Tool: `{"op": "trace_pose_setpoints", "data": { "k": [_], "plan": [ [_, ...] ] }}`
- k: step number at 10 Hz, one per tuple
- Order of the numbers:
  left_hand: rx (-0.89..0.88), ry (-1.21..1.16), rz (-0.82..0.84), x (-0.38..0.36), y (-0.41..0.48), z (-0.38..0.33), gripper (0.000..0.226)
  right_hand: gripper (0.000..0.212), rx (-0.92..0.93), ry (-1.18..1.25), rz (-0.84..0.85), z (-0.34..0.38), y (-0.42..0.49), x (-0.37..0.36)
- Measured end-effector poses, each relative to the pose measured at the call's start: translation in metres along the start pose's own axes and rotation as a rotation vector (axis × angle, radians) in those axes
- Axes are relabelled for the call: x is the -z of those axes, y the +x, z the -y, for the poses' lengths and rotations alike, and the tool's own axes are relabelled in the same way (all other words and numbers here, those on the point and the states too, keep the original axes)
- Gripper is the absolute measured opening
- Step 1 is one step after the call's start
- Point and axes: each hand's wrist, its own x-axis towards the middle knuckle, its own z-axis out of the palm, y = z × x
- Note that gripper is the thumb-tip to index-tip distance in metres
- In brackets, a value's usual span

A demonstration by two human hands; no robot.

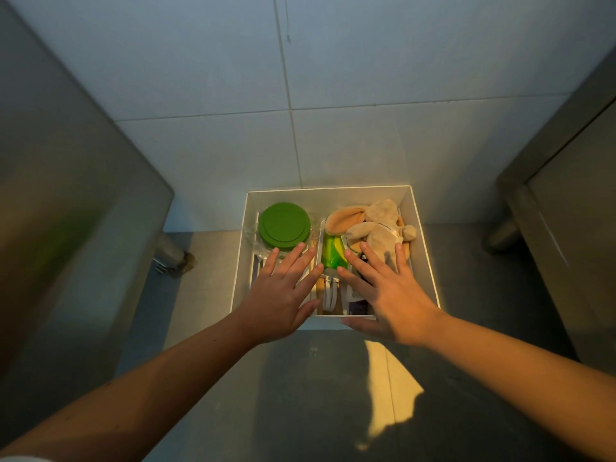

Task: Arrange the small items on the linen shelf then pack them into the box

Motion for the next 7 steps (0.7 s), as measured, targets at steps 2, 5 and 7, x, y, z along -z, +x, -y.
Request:
{"op": "trace_pose_setpoints", "data": {
  "k": [2, 5, 7],
  "plan": [
    [0.029, -0.015, -0.011, -0.001, 0.000, -0.001, 0.055, 0.085, -0.010, 0.032, 0.014, 0.000, -0.001, 0.000],
    [0.076, -0.070, -0.072, 0.001, 0.000, -0.004, 0.054, 0.072, -0.011, 0.128, -0.046, 0.005, 0.003, 0.010],
    [0.095, -0.043, -0.158, 0.021, 0.014, -0.001, 0.050, 0.063, -0.094, 0.089, -0.137, -0.007, 0.016, 0.029]
  ]
}}
